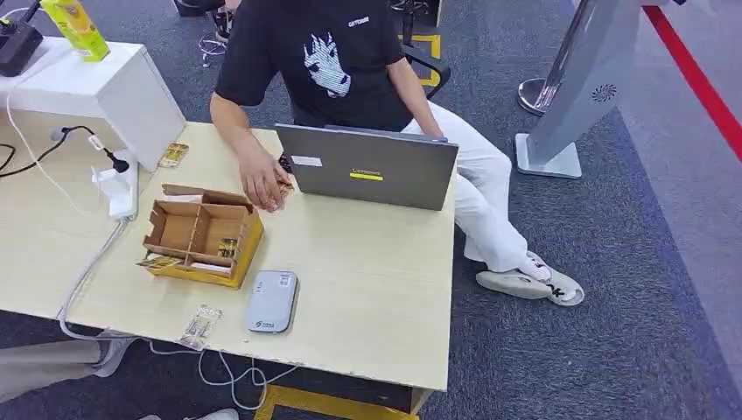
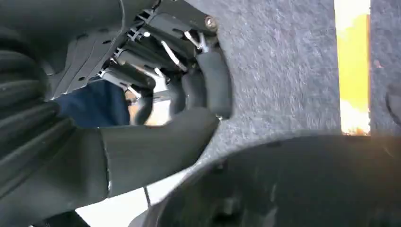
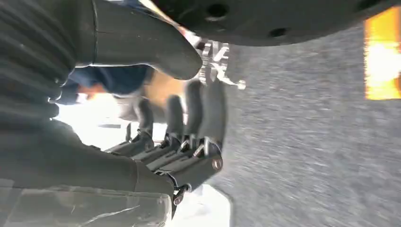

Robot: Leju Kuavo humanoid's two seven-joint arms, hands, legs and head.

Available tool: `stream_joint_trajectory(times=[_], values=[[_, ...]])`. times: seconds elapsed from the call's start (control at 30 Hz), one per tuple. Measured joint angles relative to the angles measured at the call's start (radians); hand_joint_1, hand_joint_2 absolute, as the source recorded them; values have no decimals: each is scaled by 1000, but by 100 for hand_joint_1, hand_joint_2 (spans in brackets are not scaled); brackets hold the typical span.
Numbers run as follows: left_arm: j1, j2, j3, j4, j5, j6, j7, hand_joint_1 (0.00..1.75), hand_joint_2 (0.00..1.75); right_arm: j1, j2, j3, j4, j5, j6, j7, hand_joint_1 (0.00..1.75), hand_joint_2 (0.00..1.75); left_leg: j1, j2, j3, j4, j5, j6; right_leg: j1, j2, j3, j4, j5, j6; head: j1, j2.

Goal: Pass the card to the sensor for recognition and then transmit it.

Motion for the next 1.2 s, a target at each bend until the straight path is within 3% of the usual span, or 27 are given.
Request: stream_joint_trajectory(times=[0.13, 0.7, 0.73, 0.87, 0.9, 1.2], values=[[9, 6, -73, 0, 45, 8, 16, 0, 175, 10, -1, 4, -11, 0, 0, -3, 0, 175, 0, 0, 0, 0, 0, 0, 0, 0, 0, 0, 0, 0, 0, 0], [70, 119, -468, -17, 400, -59, -168, 0, 175, 70, -44, 33, -123, -24, 2, -223, 0, 175, 0, 0, 0, 0, 0, 0, 0, 0, 0, 0, 0, 0, 1, 0], [74, 125, -496, -21, 421, -65, -179, 0, 175, 74, -47, 35, -131, -25, 2, -236, 0, 0, 0, 0, 0, 0, 0, 0, 0, 0, 0, 0, 0, 0, 0, 0], [88, 151, -596, -38, 507, -85, -225, 0, 175, 89, -63, 46, -162, -29, 2, -288, 0, 0, 0, 0, 0, 0, 0, 0, 0, 0, 0, 0, 0, 0, 0, 0], [91, 158, -623, -42, 529, -90, -237, 0, 0, 93, -68, 48, -170, -32, 2, -304, 0, 0, 0, 0, 0, 0, 0, 0, 0, 0, 0, 0, 0, 0, 1, 0], [135, 204, -788, -71, 680, -123, -316, 0, 0, 114, -92, 58, -219, -44, 2, -399, 0, 0, 0, 0, 0, 0, 0, 0, 0, 0, 0, 0, 0, 0, 0, 0]])
